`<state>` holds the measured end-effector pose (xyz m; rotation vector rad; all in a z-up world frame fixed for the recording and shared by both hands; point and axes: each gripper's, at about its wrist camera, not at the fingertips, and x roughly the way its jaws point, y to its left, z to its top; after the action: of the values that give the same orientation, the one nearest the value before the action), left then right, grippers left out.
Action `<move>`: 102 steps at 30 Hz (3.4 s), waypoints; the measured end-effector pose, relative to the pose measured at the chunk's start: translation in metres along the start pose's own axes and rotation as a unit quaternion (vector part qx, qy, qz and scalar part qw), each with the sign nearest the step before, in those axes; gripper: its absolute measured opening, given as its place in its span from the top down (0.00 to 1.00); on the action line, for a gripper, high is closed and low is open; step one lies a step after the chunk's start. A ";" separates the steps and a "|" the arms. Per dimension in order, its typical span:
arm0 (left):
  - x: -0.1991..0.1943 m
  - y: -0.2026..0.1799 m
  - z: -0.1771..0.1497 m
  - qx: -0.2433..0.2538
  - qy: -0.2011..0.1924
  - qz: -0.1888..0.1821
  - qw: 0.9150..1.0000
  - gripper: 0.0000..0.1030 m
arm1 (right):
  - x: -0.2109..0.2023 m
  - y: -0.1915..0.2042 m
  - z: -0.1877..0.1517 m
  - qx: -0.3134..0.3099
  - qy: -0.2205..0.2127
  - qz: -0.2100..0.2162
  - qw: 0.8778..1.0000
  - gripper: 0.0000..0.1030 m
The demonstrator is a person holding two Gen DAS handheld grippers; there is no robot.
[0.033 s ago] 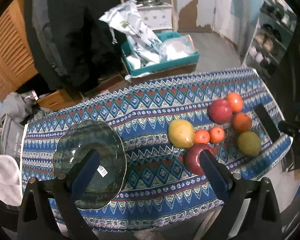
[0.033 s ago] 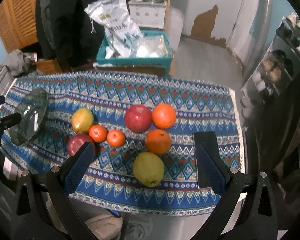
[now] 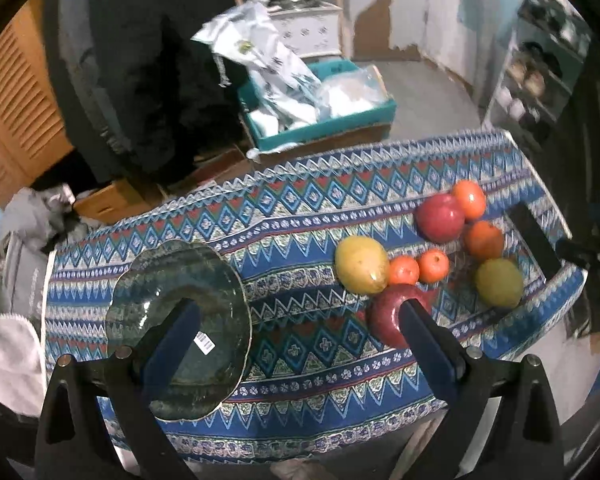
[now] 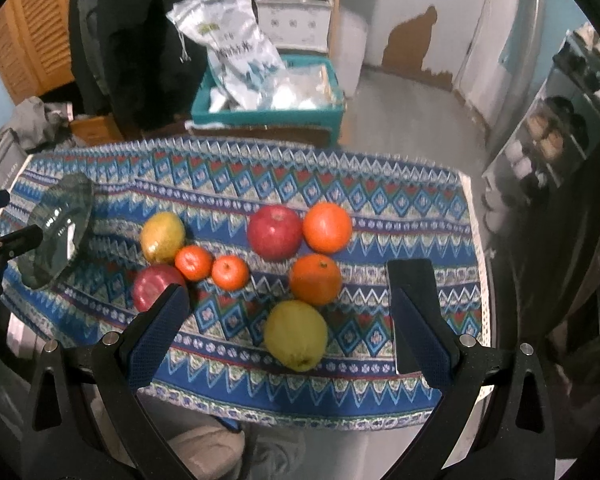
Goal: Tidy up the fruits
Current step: 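Move left gripper to the dark red apple while right gripper approaches the green pomelo, then close left gripper on the red apple while right gripper closes on the pomelo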
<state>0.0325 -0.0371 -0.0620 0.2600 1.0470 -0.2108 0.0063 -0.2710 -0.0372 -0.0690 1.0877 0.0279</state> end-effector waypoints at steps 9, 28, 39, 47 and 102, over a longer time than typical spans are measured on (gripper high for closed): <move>0.029 -0.027 0.000 0.027 0.036 -0.018 0.999 0.03 | 0.054 -0.013 -0.006 -0.002 0.068 -0.008 0.998 0.03; 0.124 -0.067 -0.018 0.015 0.136 -0.053 0.989 0.02 | 0.128 -0.030 -0.036 0.029 0.171 0.027 0.984 0.03; 0.132 -0.083 -0.015 0.003 0.139 -0.091 0.986 0.07 | 0.156 -0.028 -0.045 0.028 0.192 0.035 0.980 0.11; 0.151 -0.090 -0.014 -0.022 0.152 -0.123 0.980 0.07 | 0.171 -0.023 -0.050 0.018 0.196 0.036 0.980 0.23; 0.142 -0.098 -0.020 0.002 0.112 -0.133 0.985 0.40 | 0.123 -0.007 -0.046 0.011 0.102 0.046 0.994 0.30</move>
<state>0.0566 -0.1305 -0.2062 0.1489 1.3046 -0.4317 0.0232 -0.2823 -0.1674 -0.0007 1.2947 0.0935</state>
